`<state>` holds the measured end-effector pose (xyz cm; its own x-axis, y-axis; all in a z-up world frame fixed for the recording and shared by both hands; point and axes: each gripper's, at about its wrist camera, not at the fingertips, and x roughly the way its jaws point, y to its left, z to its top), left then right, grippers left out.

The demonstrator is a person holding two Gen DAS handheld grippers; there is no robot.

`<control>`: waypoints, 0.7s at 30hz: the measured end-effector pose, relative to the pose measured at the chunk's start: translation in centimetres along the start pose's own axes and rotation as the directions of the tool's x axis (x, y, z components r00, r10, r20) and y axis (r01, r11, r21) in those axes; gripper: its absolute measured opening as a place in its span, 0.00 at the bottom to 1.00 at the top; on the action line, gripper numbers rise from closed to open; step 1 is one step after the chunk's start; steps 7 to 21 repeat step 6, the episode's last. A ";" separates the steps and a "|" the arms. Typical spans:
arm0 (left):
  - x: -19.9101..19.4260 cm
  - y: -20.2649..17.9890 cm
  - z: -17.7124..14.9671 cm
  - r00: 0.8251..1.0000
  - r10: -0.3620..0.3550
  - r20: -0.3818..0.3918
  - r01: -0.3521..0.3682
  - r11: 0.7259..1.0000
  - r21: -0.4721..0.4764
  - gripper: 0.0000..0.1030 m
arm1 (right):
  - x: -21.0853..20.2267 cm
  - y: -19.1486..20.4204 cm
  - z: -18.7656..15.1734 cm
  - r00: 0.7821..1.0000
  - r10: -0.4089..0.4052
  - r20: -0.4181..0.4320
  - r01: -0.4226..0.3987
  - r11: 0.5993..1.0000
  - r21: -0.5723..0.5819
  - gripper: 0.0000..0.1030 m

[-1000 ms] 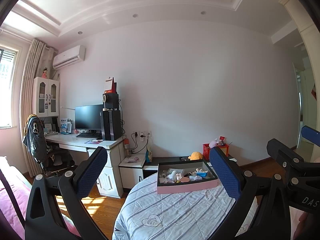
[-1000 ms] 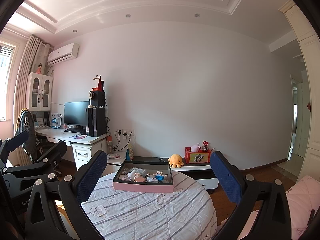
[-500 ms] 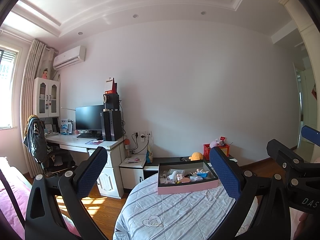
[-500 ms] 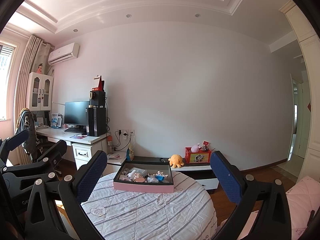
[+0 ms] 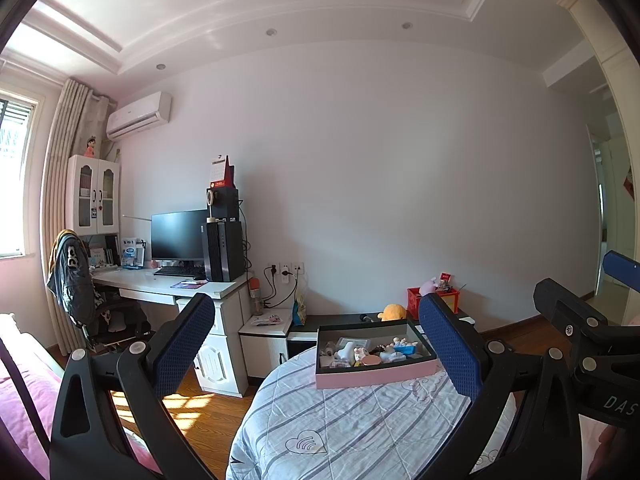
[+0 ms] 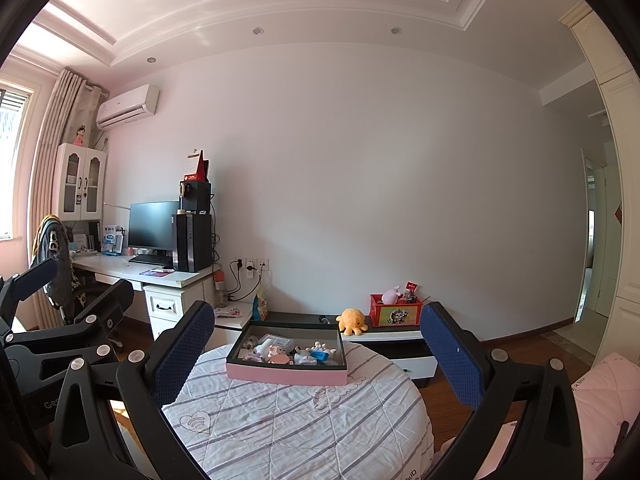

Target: Organize rigid objects

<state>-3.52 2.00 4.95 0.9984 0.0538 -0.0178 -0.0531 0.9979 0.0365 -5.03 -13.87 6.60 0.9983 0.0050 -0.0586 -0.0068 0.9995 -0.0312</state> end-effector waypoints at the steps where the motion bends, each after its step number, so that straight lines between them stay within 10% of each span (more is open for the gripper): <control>1: 0.0 0.0 0.0 1.000 0.000 -0.001 0.000 1.000 0.000 1.00 | -0.1 0.0 0.0 1.000 0.000 -0.002 0.000 1.000 0.000 1.00; 21: 0.0 0.1 0.1 1.000 -0.001 0.001 0.001 1.000 -0.001 1.00 | 0.0 0.0 -0.1 1.000 0.002 -0.003 -0.002 1.000 -0.001 1.00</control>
